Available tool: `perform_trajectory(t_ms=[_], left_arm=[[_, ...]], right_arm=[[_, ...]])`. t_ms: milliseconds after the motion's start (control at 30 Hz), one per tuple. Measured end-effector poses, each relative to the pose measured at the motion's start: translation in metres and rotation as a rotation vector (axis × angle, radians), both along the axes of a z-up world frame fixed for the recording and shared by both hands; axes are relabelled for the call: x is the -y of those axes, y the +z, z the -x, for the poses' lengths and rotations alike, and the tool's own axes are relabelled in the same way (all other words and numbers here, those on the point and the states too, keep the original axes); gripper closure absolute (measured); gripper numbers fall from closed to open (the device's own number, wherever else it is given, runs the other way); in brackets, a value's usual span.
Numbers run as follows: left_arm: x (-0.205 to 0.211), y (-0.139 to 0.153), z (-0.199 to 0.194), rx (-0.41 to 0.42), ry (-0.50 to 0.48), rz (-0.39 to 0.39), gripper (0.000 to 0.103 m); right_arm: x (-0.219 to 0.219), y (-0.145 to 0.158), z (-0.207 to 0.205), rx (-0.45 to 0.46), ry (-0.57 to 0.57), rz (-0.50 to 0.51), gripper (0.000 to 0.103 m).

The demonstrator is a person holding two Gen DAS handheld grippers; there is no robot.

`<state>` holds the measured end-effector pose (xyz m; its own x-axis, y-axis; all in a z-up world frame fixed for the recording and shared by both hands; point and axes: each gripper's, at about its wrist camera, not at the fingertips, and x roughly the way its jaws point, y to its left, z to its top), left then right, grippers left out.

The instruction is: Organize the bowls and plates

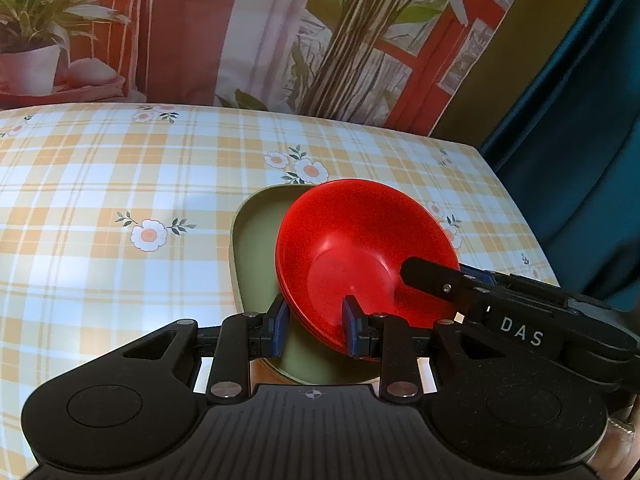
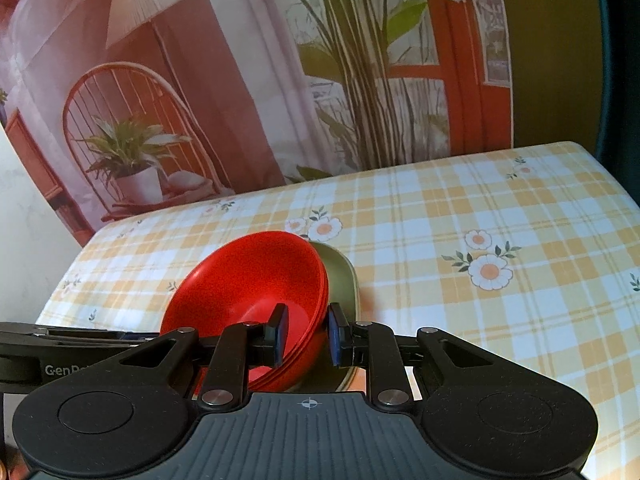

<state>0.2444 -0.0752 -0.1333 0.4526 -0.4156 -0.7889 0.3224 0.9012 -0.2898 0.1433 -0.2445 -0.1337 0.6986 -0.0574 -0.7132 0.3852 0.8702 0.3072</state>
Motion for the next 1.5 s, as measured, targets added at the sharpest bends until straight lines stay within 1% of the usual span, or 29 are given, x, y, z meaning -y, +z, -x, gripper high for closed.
perform_trajectory(t_ms=[333,433,500,600,667,733,900,1000,1100,1167,1233,1333,1400,1467,1500], left_arm=[[0.000,0.004,0.003,0.025,0.001,-0.021,0.071],[-0.002,0.007,0.004,0.039,0.006,-0.031,0.065],[-0.003,0.010,0.005,0.050,0.008,-0.037,0.064],[-0.005,0.017,0.008,0.070,0.011,-0.043,0.059],[-0.006,0.023,0.011,0.093,0.012,-0.050,0.054],[-0.006,0.029,0.014,0.112,0.015,-0.056,0.051],[-0.011,0.046,0.024,0.160,0.026,-0.068,0.049],[-0.015,0.059,0.031,0.198,0.034,-0.078,0.044],[-0.019,0.073,0.040,0.245,0.046,-0.098,0.037],[-0.023,0.082,0.047,0.278,0.055,-0.111,0.030],[-0.027,0.092,0.053,0.309,0.066,-0.126,0.025],[-0.031,0.107,0.063,0.355,0.077,-0.150,0.016],[-0.032,0.117,0.071,0.388,0.084,-0.169,0.012],[-0.033,0.127,0.078,0.423,0.095,-0.184,0.007],[-0.034,0.132,0.082,0.438,0.098,-0.191,0.007]], right_arm=[[0.001,0.000,0.002,-0.012,-0.011,0.005,0.082],[0.001,0.003,0.005,-0.008,-0.014,0.012,0.081],[0.001,0.006,0.006,-0.003,-0.016,0.020,0.078],[0.000,0.011,0.007,0.004,-0.019,0.033,0.075],[0.000,0.015,0.009,0.013,-0.018,0.040,0.075],[-0.001,0.020,0.010,0.020,-0.016,0.054,0.073],[-0.006,0.035,0.014,0.043,-0.008,0.088,0.069],[-0.009,0.047,0.019,0.062,0.000,0.117,0.066],[-0.011,0.061,0.025,0.079,0.006,0.152,0.059],[-0.013,0.070,0.030,0.091,0.008,0.184,0.052],[-0.015,0.079,0.034,0.097,0.009,0.213,0.048],[-0.019,0.094,0.041,0.110,0.006,0.252,0.036],[-0.022,0.104,0.046,0.119,0.003,0.278,0.031],[-0.025,0.116,0.052,0.134,-0.002,0.301,0.017],[-0.027,0.121,0.055,0.143,-0.004,0.310,0.013]])
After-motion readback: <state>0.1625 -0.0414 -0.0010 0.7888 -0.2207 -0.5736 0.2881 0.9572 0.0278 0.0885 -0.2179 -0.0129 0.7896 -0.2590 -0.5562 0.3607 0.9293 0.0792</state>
